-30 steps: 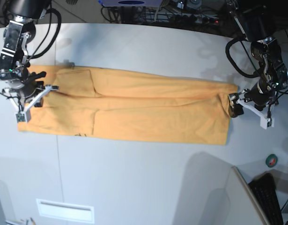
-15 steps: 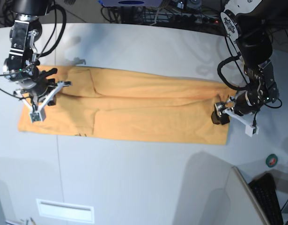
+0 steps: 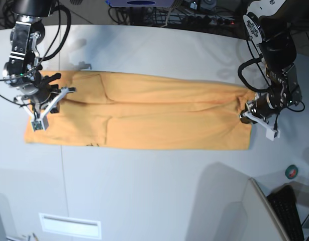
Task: Layout the t-shirt on the table in an organized manner, then fold the t-shirt properly
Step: 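Fold the strip end with the left gripper toward the right gripper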
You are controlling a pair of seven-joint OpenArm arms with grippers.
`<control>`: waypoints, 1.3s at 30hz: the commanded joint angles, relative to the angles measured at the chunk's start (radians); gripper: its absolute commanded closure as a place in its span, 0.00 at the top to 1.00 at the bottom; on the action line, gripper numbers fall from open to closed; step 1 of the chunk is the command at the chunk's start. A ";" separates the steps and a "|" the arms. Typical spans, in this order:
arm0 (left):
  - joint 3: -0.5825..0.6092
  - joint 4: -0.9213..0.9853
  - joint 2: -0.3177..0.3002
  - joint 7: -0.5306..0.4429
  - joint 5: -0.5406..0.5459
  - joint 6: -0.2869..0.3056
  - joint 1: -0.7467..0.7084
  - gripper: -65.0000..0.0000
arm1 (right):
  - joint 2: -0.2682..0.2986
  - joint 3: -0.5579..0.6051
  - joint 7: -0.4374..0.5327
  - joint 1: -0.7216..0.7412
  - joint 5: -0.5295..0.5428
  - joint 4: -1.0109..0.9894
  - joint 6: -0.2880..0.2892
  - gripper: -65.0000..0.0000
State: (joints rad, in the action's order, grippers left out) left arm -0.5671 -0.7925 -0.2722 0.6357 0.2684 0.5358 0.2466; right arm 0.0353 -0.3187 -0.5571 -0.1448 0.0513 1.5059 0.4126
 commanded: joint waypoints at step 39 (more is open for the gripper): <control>0.568 -0.770 0.245 0.008 -0.255 -0.262 -0.284 0.00 | 0.010 -0.004 0.021 0.017 0.012 0.023 0.004 0.00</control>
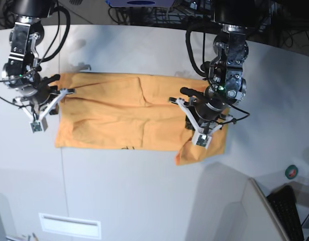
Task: Layout the t-shirt on the table in an organized manner, then fold the t-shirt properly
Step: 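Fold the strip end with the left gripper toward the right gripper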
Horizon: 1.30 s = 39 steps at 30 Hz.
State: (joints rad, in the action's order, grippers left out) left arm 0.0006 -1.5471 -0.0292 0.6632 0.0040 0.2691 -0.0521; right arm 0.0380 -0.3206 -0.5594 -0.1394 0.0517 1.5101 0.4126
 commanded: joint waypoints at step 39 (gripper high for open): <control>0.011 -0.014 0.041 0.037 0.008 0.005 0.008 0.33 | 0.007 -0.002 0.023 0.014 0.012 0.014 0.004 0.00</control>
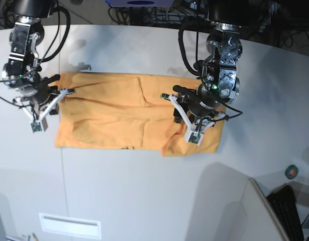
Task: Layout the t-shirt on the table in an organized manner, then fold the t-shirt properly
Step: 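Fold the strip end with the left gripper toward the right gripper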
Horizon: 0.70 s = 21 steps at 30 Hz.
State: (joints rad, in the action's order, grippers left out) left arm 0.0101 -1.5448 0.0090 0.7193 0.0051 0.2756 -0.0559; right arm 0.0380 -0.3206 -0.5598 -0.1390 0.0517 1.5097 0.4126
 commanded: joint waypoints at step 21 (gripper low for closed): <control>-0.117 -0.107 -0.002 -0.019 0.009 -0.002 -0.037 0.14 | 0.007 0.002 0.025 0.008 0.012 0.019 0.004 0.00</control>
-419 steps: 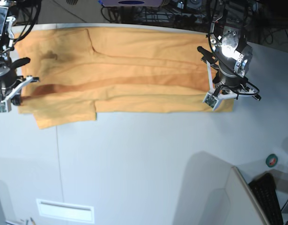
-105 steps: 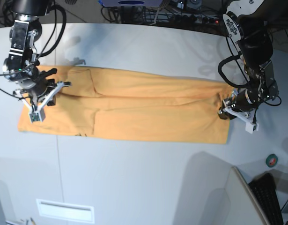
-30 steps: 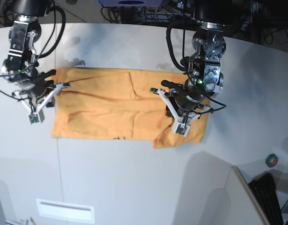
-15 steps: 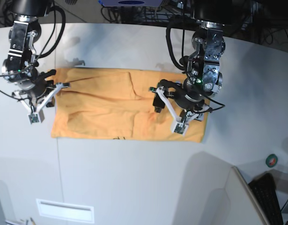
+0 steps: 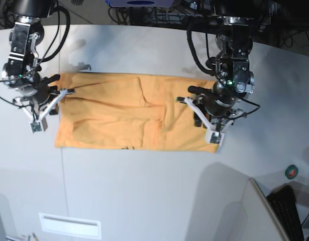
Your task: Layout the t-shirt on the table in an organized manner, then fold the t-shirt properly
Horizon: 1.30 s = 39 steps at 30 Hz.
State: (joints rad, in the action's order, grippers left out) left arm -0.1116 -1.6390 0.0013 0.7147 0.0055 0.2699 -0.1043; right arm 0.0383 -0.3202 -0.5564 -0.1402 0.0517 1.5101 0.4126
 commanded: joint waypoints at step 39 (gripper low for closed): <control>-0.319 0.492 -0.281 -0.226 0.311 0.006 0.127 0.00 | 0.291 -0.101 -0.213 0.327 0.702 -0.722 0.286 0.55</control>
State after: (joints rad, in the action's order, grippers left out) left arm -0.4248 -1.1332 -0.2630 0.5064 0.3122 0.2760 0.0101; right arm 0.3161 -0.4171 -0.7784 0.1719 0.7357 0.7761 0.6830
